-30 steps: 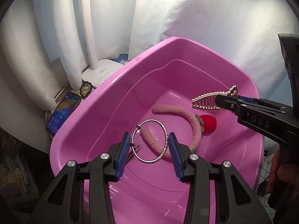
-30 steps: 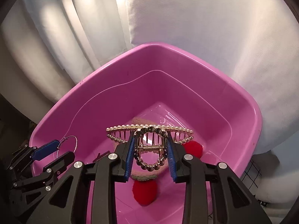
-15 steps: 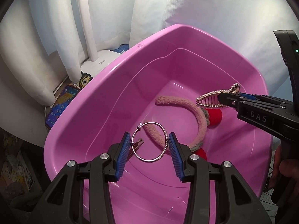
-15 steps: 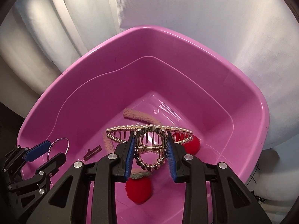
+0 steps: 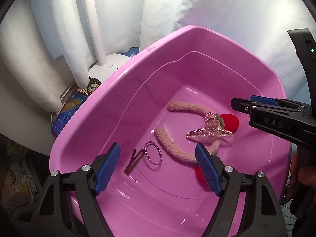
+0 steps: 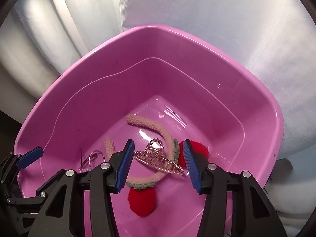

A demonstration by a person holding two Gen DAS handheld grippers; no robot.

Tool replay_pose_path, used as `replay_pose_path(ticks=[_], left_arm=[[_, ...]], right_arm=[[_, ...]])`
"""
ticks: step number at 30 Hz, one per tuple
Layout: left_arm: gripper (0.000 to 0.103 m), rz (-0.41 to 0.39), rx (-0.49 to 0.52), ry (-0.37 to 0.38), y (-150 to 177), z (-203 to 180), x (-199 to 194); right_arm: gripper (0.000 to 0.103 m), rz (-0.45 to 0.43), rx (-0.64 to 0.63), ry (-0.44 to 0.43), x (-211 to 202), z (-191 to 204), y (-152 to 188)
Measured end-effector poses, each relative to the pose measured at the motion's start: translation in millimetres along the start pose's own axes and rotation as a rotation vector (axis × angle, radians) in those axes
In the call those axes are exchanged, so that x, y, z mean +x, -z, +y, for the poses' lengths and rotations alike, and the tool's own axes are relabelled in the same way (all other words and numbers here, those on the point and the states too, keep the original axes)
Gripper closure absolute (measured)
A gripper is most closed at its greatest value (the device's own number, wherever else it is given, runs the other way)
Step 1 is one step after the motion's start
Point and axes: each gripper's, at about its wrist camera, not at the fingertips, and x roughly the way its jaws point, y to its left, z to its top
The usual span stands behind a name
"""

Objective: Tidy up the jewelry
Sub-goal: 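Open both tools to drop the pearl clip and bangle into the tub, then withdraw both tools from the tub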

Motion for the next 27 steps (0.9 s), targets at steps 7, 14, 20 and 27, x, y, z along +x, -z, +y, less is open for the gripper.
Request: replay_pose_path(ticks=[7, 14, 20, 27], left_arm=[[0.021, 0.007, -0.019, -0.005, 4, 3, -2], [0.020, -0.017, -0.022, -0.015, 7, 6, -12], [0.019, -0.039, -0.013, -0.029, 10, 6, -19], [0.014, -0.062, -0.015, -0.042, 16, 7, -31]], right_arm=[[0.052, -0.015, 0.010, -0.007, -4, -1, 3], [0.050, -0.027, 0.007, -0.012, -20, 3, 6], [0.046, -0.043, 0.011, -0.018, -28, 4, 10], [0.033, -0.068, 0.024, -0.011, -40, 4, 16]])
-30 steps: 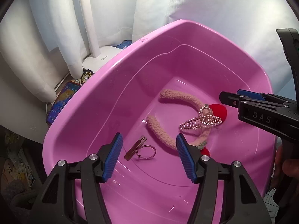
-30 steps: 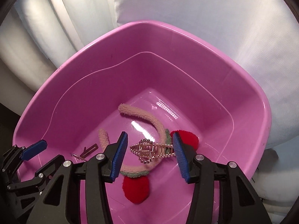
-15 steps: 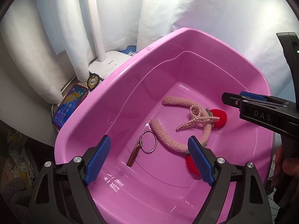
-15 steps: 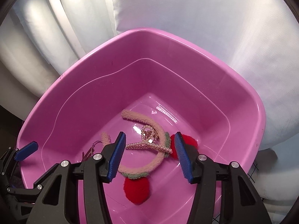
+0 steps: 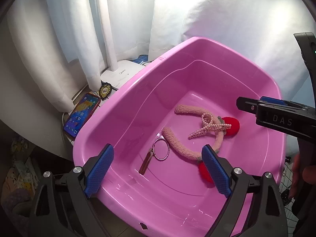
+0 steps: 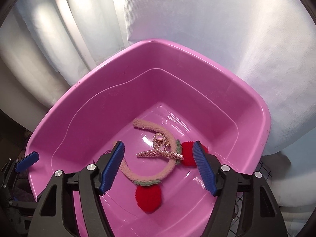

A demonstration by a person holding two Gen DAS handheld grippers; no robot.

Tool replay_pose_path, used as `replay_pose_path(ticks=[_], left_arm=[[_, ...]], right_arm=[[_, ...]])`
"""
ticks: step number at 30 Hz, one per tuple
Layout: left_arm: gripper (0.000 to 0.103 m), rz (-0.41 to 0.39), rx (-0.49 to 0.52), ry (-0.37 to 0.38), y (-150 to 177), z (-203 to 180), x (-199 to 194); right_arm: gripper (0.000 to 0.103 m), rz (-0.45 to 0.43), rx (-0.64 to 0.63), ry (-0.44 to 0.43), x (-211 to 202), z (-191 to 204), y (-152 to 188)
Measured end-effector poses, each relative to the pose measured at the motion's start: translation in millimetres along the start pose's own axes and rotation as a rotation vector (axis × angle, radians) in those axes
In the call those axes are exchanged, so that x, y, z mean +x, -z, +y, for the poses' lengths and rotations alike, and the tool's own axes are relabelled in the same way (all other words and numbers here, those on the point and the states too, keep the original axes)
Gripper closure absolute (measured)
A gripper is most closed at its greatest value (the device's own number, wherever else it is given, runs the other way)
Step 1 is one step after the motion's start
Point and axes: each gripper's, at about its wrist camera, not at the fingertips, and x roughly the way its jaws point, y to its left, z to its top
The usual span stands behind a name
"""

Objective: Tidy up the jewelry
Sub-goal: 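Withdraw both tools from the tub, then reach the left tool to the beige plush sloth while the right tool reaches the black watch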

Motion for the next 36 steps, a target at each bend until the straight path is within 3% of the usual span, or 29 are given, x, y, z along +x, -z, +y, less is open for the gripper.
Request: replay_pose_path(ticks=[10, 22, 30, 36], left_arm=[[0.008, -0.038, -0.002, -0.008, 9, 0, -25], [0.008, -0.076, -0.005, -0.019, 30, -9, -58], [0.008, -0.158, 0.036, 0.025, 52, -38, -95], [0.007, -0.186, 0.099, 0.078, 73, -75, -113]], right_arm=[[0.032, -0.025, 0.005, 0.003, -19, 3, 11], [0.032, -0.069, 0.048, -0.012, -58, -6, 50], [0.031, -0.125, 0.111, -0.012, -102, -26, 106], [0.031, -0.145, 0.192, 0.023, -130, -68, 170]])
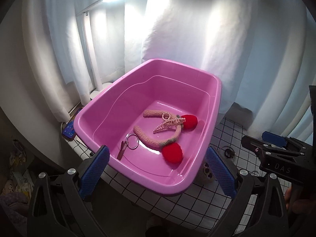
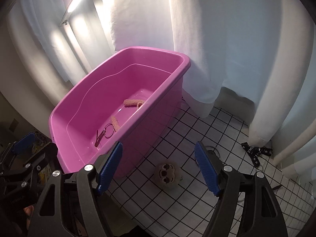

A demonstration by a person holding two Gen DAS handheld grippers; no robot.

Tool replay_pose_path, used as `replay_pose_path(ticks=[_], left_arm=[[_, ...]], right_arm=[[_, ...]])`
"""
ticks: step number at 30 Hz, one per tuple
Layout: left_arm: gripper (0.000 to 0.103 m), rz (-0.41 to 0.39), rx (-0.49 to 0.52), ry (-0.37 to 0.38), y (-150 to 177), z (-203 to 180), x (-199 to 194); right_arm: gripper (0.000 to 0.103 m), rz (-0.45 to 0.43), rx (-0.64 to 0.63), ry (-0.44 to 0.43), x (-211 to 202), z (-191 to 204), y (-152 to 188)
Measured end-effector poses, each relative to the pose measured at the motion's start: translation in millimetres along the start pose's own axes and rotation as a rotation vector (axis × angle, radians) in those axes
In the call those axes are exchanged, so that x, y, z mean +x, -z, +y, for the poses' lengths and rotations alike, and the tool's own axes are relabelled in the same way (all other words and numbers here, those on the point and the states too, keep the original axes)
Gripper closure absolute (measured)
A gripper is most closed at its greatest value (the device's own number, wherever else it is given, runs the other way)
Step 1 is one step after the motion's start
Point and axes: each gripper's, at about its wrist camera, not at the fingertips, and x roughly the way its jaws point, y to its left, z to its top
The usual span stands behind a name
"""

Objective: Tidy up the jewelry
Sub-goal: 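Reach the left tool to the beige plush sloth while the right tool reaches the black watch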

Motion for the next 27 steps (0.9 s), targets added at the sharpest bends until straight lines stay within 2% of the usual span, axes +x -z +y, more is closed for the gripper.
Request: replay_pose_path(ticks=[9, 15, 22, 27], left_arm=[[0.006, 0.030, 0.067, 0.117, 36, -63, -7], [0.006, 0.068, 0.141, 0.171, 74, -109, -2], [0.006, 0.108, 0.181, 0.180, 112, -143, 10], [0.006, 0.140, 0.105, 0.152, 130, -140, 22]], right_arm=[[0.031, -0.030, 0.158, 0.123, -60, -90, 81], [0.031, -0.016, 0.266, 0.197, -84, -140, 144], [0.031, 0.003, 0.337, 0.213, -89, -173, 190], [0.031, -0.002, 0.318, 0.190, -83, -182, 207]])
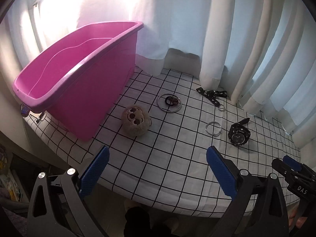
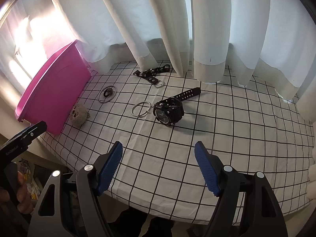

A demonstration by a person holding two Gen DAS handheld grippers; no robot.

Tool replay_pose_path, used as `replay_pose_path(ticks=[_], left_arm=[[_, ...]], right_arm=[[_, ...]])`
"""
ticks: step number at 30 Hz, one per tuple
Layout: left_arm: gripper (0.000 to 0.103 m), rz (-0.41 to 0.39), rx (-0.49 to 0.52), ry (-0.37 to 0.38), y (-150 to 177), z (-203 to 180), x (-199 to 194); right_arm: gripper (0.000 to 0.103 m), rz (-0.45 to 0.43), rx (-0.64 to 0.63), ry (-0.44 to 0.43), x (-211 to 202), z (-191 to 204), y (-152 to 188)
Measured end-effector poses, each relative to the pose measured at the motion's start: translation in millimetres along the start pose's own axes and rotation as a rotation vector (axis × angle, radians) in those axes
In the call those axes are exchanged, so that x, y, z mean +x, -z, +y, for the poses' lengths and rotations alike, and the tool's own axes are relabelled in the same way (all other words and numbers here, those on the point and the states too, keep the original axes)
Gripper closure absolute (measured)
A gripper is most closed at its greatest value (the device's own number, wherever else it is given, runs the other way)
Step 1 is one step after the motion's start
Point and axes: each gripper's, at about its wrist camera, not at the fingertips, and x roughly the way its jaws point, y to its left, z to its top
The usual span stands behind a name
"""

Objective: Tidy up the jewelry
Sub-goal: 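Reach the left tool to the beige plush sloth while the right tool reaches the black watch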

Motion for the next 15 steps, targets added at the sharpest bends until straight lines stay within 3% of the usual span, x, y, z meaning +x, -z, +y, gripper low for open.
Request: replay_pose_path(ticks=[8, 15], left_arm=[[0.006, 0.014, -0.141, -0.106, 18, 28, 26], [0.006, 0.040, -0.166, -0.147, 11, 44, 65]], right_arm=[[0.031, 0.002, -0.049, -0.038, 28, -7, 5], [0.031, 0.016, -0.026, -0.033, 62, -13, -1]])
